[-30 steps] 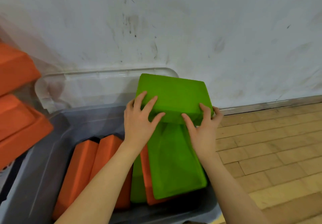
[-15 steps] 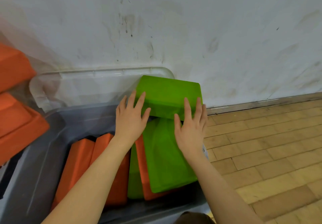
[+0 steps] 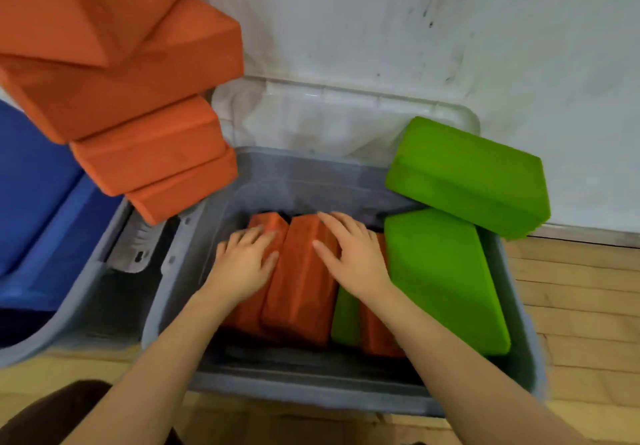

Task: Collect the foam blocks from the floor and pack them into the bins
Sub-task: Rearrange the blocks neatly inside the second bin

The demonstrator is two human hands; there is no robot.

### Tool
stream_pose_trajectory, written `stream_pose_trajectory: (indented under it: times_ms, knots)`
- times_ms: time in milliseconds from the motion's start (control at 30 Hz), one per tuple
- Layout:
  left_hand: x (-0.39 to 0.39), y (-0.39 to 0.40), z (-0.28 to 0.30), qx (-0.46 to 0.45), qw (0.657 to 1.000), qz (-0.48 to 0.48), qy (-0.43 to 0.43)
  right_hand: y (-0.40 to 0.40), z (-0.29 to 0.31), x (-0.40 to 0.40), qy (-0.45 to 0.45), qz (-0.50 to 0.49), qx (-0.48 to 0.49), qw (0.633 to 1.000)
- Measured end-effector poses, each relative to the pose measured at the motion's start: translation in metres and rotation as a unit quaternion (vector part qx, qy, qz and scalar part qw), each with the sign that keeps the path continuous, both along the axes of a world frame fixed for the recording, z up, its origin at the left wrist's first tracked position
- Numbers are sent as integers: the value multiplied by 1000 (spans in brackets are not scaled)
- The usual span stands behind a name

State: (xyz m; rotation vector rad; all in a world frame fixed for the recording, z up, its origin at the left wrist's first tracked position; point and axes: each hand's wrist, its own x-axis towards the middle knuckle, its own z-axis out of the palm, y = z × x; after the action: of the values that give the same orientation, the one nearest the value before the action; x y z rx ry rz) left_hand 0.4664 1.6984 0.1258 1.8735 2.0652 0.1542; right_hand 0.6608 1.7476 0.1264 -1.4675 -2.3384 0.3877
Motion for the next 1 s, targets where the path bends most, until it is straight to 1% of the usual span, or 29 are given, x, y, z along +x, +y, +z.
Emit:
stream_pose_trajectory:
  times_ms: [100,167,233,300,367,533,633,700,800,867,967,1000]
  knots:
    - [-13,-13,-18,-106,994,-8,10,-14,-29,-14,-80,82,-109,987]
    - [-14,-17,-30,-152,988,-19,10,-21,-47,-17,-139,130,-146,971]
    - [-11,-17,-37,-191,981,-31,20,-25,-57,-14,-183,152,-149,960]
    - [-9,-16,-40,-209,977,-36,19,-26,-58,-8,-205,136,-125,961]
    - [-7,-16,-40,-212,976,-41,-3,-27,-55,-1,-216,119,-111,963]
    - [1,-19,-40,-226,970,-82,-26,-40,-60,1,-238,142,-128,952]
    - [-4,-21,-43,-226,969,-101,7,-39,-59,1,-229,139,-150,952]
    - [-7,-22,-46,-228,969,-89,17,-36,-55,2,-224,145,-150,952]
    - [-8,-20,-49,-227,971,-66,-42,-35,-50,2,-217,153,-144,953]
    - [-7,-20,-47,-200,976,-72,-53,-34,-48,2,-200,152,-147,957]
    - [-5,-20,-40,-145,985,-70,-64,-35,-45,5,-123,120,-154,973]
    - [-6,-21,-38,-134,985,-77,-70,-36,-44,6,-111,110,-159,975]
